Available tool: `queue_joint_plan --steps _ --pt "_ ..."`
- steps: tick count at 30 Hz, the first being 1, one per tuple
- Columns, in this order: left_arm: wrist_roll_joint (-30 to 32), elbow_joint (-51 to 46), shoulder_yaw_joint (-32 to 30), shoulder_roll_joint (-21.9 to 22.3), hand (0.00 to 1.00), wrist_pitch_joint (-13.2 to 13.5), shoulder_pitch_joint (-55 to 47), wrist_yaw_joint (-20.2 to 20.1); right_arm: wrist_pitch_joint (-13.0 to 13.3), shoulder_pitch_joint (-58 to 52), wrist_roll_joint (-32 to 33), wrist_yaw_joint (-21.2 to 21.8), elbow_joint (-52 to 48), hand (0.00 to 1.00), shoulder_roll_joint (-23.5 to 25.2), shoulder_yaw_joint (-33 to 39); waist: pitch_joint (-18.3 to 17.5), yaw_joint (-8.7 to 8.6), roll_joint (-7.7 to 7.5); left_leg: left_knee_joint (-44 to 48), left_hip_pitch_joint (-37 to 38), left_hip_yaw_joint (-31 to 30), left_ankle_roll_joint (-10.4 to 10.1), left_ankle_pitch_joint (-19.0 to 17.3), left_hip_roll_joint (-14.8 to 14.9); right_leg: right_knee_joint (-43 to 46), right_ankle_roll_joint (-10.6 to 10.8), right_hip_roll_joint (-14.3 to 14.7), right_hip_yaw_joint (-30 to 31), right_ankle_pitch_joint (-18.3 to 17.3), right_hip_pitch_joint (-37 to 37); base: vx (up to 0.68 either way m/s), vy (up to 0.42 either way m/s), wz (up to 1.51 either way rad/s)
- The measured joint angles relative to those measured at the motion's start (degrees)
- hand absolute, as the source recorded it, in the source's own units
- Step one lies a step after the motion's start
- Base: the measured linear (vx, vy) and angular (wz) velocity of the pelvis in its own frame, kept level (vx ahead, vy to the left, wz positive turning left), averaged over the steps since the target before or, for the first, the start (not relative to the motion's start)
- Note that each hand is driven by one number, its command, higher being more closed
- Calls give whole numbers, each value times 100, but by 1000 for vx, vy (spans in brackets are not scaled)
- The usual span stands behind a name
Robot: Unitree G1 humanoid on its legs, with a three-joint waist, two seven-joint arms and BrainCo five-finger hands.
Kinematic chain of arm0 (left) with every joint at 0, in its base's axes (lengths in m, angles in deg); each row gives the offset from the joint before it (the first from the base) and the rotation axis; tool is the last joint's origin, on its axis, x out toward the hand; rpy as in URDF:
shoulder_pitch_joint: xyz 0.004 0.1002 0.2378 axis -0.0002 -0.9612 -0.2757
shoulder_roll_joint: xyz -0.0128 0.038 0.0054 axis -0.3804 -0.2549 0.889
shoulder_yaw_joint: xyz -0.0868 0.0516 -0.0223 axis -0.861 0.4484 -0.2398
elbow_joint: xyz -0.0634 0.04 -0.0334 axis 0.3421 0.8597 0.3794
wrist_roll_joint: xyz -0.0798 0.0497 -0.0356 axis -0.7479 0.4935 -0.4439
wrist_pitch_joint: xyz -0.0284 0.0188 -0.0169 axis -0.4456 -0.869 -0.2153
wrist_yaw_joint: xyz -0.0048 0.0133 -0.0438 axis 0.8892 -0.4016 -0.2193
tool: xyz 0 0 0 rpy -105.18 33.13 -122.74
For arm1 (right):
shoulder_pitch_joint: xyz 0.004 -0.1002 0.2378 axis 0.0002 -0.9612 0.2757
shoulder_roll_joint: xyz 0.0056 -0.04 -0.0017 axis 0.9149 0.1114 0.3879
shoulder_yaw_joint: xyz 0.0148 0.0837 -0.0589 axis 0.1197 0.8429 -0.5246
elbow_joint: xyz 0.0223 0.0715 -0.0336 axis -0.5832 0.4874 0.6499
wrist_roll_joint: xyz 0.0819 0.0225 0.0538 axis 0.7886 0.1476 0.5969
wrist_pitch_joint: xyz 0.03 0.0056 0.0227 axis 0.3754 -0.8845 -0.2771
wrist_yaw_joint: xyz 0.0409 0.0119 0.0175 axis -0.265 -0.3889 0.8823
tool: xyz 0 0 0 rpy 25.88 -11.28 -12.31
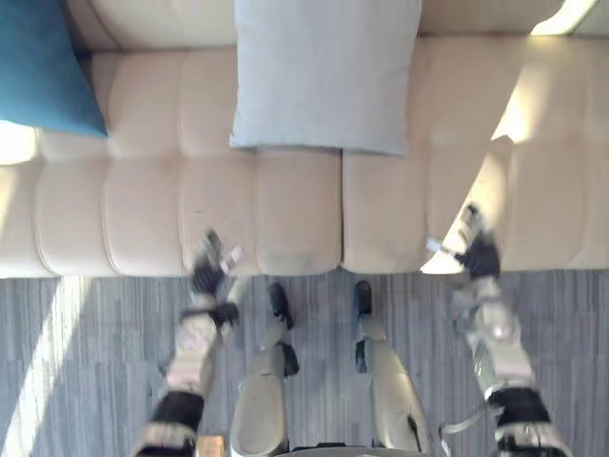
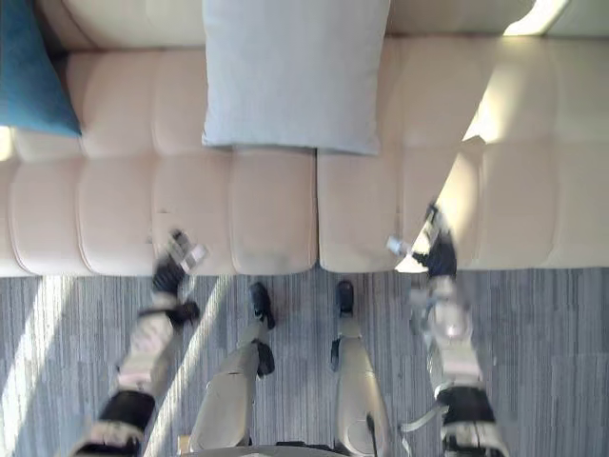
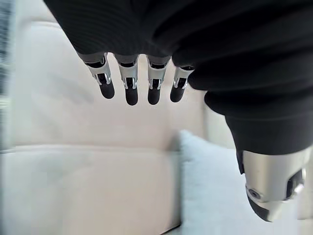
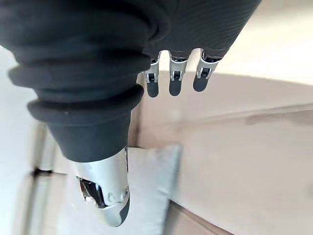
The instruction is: Pick up cushions and gather them together orderly.
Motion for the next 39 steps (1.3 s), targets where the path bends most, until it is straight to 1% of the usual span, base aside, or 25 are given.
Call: queue_joint_plan --steps 2,5,9,13,19,20,21,22,23,24,25,26,27,28,29,30,31,32,33,34,35,36,37,38,39 --pt "328 825 -5 80 0 -89 -403 -150 -21 -462 -413 155 865 0 188 -67 -394 7 4 -95 307 -35 -58 -47 -22 45 33 5 -43 -155 259 83 -54 13" --pt "793 1617 -175 72 0 -166 -785 -260 -86 -812 -863 303 1877 0 250 -87 -778 3 29 -315 779 -132 -75 -71 -90 -32 85 -12 -109 -251 694 93 -19 8" --pt "1298 1983 -257 21 0 -234 -1000 -374 -190 -951 -1052 344 2558 0 238 31 -994 -50 35 -500 1260 -154 -67 -83 -158 -164 99 -61 -145 -281 1154 57 17 4" --pt "1452 2080 -304 21 0 -283 -1060 -466 -273 -948 -1052 443 2816 0 219 160 -1102 -148 41 -500 1683 -78 -63 -191 -216 -257 127 -105 -58 -299 1533 33 32 -8" --pt "1426 2021 -419 8 0 -279 -1013 -469 -399 -789 -1029 439 2883 0 239 285 -1180 -140 -1 -454 1719 406 -38 -229 -242 -183 262 -89 428 -126 1310 -11 14 -40" --pt "1362 1936 -419 -6 0 -285 -979 -462 -401 -740 -986 430 2839 0 306 278 -1162 -149 -56 -86 1458 479 82 -317 -202 -3 279 -100 480 -1 1086 -16 -1 -39" --pt "1300 1846 -420 2 0 -286 -962 -459 -401 -737 -973 427 2802 0 341 279 -1150 -152 -81 205 1282 503 108 -427 -143 122 300 -92 466 50 954 -59 -28 -37" --pt "1221 1650 -445 54 0 -289 -958 -452 -409 -723 -956 429 2797 0 392 270 -1142 -112 -48 661 1023 551 202 -606 122 300 346 -11 457 170 785 -89 -63 -33" --pt "1195 1509 -458 61 0 -280 -929 -431 -444 -672 -917 429 2779 0 477 235 -1058 -47 -16 881 967 598 267 -732 284 1594 41 -16 212 -374 471 -123 -75 -18" --pt "1193 1451 -446 67 0 -285 -924 -430 -457 -724 -918 429 2772 0 516 233 -1060 -55 -47 967 992 533 273 -772 294 2557 -130 -97 44 -773 342 -113 -136 25" --pt "1191 1343 -442 89 0 -287 -959 -416 -469 -848 -918 430 2768 0 579 211 -1065 -53 -77 1089 1068 412 291 -788 273 3867 -38 -286 -75 -1158 379 -99 -144 44" --pt "1167 1241 -446 90 0 -288 -1027 -387 -471 -914 -920 437 2768 0 596 130 -1121 -15 -157 1172 1052 359 280 -780 261 4372 59 -394 -47 -1263 496 -113 -236 42" --pt "1144 1134 -453 74 0 -287 -1094 -351 -471 -925 -922 440 2755 0 606 110 -1191 43 -299 1362 895 306 227 -743 259 4561 162 -534 34 -1227 741 -166 -266 25" --pt "1099 1123 -479 79 0 -296 -1090 -344 -470 -852 -920 434 2749 0 589 125 -1233 93 -405 1513 716 241 162 -697 271 4279 371 -508 25 -1463 827 -242 -282 6" --pt "1095 1127 -517 252 0 -363 -1038 -325 -478 -738 -924 410 2737 0 495 164 -1206 191 -252 1424 555 180 48 -589 433 3845 354 -302 -118 -1657 843 -275 -250 -24" --pt "1095 1085 -496 388 0 -366 -1079 -323 -473 -678 -914 383 2594 0 382 165 -1182 319 -72 1209 448 197 104 -334 583 3213 203 -131 -239 -2005 1053 -260 -182 -39" --pt "1095 1046 -494 387 0 -364 -1126 -323 -454 -655 -909 370 2522 0 367 164 -1140 343 -121 1146 374 206 9 -189 587 3025 141 -121 -297 -2220 1029 -238 -191 -30" --pt "1094 1048 -491 391 0 -373 -1114 -312 -435 -621 -903 364 2491 0 358 150 -1123 330 -153 1114 249 212 -30 -81 591 2869 -66 -128 -349 -2429 980 -298 -212 1" --pt "1094 1108 -417 472 0 -402 -1024 -278 -441 -505 -827 365 2530 0 273 148 -1013 308 81 955 73 86 -101 48 688 2732 -221 34 -501 -2415 872 -375 -200 21" --pt "1094 1106 -389 497 0 -397 -1029 -276 -478 -487 -776 318 2611 0 291 156 -952 259 165 681 81 -43 -396 -156 735 2542 -349 107 -615 -2253 856 -369 -151 28" --pt "1093 1107 -394 496 0 -396 -1043 -267 -494 -484 -762 304 2626 0 319 164 -937 239 136 610 76 -90 -543 -263 732 2423 -397 117 -667 -2164 865 -321 -106 22" --pt "1094 1113 -413 497 0 -396 -1072 -228 -501 -521 -756 276 2626 0 355 186 -907 213 82 1000 94 -155 -535 -269 654 2243 -506 98 -672 -1971 866 -266 -115 10" --pt "1093 1134 -413 504 0 -396 -1110 -229 -501 -517 -756 271 2625 0 343 189 -905 196 74 1260 113 -159 -530 -275 642 2153 -525 96 -664 -1892 861 -236 -106 -7" --pt "1095 1152 -417 516 0 -396 -1156 -228 -501 -505 -758 269 2614 0 336 200 -898 173 57 1744 208 -194 -447 -469 554 1975 -542 115 -597 -1713 838 -237 -57 -24" --pt "1095 1153 -452 516 0 -396 -1151 -228 -500 -485 -761 267 2608 0 339 247 -902 180 63 2053 278 -355 -406 -839 455 1781 -521 141 -498 -1540 793 -181 -5 -29"
